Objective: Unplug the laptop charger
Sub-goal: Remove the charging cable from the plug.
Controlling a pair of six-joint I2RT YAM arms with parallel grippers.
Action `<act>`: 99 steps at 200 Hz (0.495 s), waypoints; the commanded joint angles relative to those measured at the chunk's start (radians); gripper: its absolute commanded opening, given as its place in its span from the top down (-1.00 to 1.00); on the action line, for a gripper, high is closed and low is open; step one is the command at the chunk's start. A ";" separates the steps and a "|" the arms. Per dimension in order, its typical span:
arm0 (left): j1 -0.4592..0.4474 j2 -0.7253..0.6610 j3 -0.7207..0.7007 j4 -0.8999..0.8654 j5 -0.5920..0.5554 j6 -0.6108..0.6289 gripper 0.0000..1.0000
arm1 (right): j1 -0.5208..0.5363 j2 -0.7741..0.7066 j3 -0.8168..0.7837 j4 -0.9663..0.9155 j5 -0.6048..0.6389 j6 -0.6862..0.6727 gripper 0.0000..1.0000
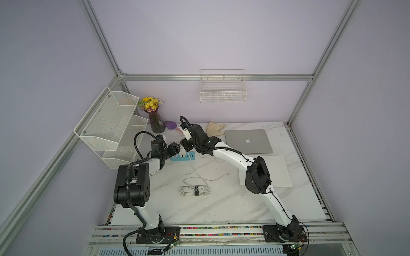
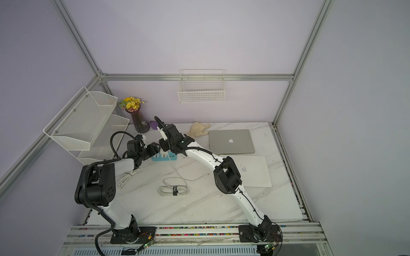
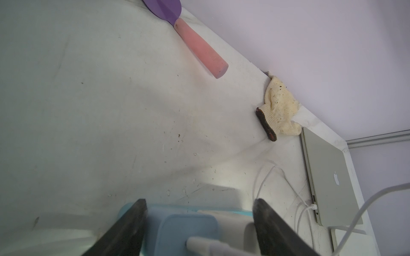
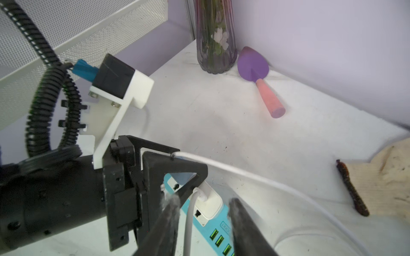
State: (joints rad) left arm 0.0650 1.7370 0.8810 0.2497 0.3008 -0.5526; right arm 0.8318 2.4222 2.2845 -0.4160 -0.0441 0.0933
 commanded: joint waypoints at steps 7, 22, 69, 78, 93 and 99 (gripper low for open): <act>-0.008 0.019 0.003 -0.096 -0.016 0.048 -0.50 | 0.006 0.022 -0.010 -0.034 -0.004 -0.008 0.07; -0.008 0.018 0.001 -0.094 -0.020 0.048 -0.49 | 0.005 0.036 -0.001 -0.042 -0.002 -0.012 0.09; -0.009 0.016 0.000 -0.107 -0.023 0.055 -0.50 | 0.006 0.077 0.055 -0.084 -0.026 -0.018 0.51; -0.010 0.016 -0.002 -0.109 -0.022 0.057 -0.49 | 0.005 0.078 0.056 -0.081 -0.029 -0.015 0.62; -0.011 0.015 -0.005 -0.111 -0.034 0.062 -0.49 | 0.006 0.077 0.055 -0.077 -0.033 -0.012 0.77; -0.012 0.013 -0.007 -0.114 -0.041 0.064 -0.49 | 0.004 0.075 0.056 -0.076 -0.036 -0.012 0.78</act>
State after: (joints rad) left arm 0.0647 1.7370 0.8810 0.2497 0.3004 -0.5362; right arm 0.8326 2.4920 2.3150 -0.4744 -0.0681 0.0914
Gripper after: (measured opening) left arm 0.748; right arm 0.127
